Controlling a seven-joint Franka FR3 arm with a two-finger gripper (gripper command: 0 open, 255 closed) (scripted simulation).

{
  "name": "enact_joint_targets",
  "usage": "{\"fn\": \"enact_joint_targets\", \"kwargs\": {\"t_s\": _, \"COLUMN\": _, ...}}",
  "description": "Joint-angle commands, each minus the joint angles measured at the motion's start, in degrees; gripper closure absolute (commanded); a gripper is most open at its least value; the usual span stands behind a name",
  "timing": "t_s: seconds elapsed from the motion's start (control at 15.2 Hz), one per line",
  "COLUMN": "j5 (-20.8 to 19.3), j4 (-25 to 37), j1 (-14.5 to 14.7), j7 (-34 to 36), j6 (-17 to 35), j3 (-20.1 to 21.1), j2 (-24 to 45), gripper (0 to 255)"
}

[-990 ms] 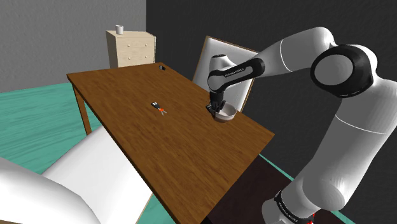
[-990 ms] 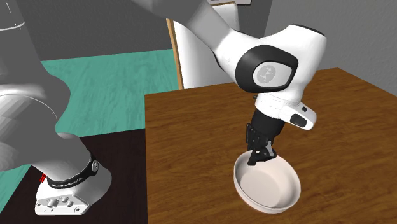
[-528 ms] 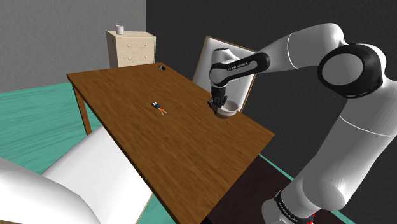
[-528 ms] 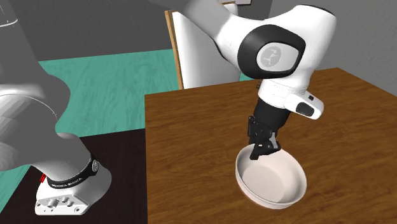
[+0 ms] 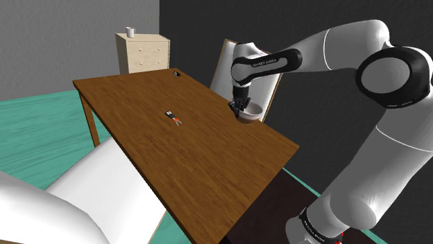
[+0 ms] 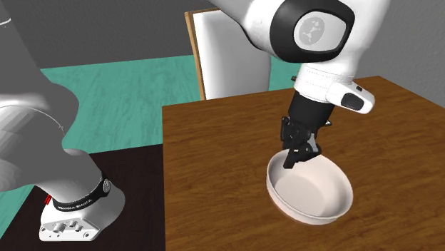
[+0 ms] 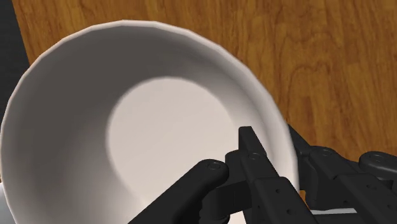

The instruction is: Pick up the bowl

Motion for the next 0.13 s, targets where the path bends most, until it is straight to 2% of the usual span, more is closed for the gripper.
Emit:
{"fn": "enact_joint_targets", "kwargs": {"t_s": 0.0, "j5": 0.0, "j4": 0.7, "j1": 0.0, "j7": -0.1, "j6": -0.9, "j3": 0.0, "j2": -0.2, "gripper": 255}}
{"fn": "enact_joint_targets", "kwargs": {"t_s": 0.07, "j5": 0.0, "j4": 0.7, "j1": 0.0, "j7": -0.1, "j6": -0.9, "j3": 0.0, "j2": -0.2, "gripper": 255}}
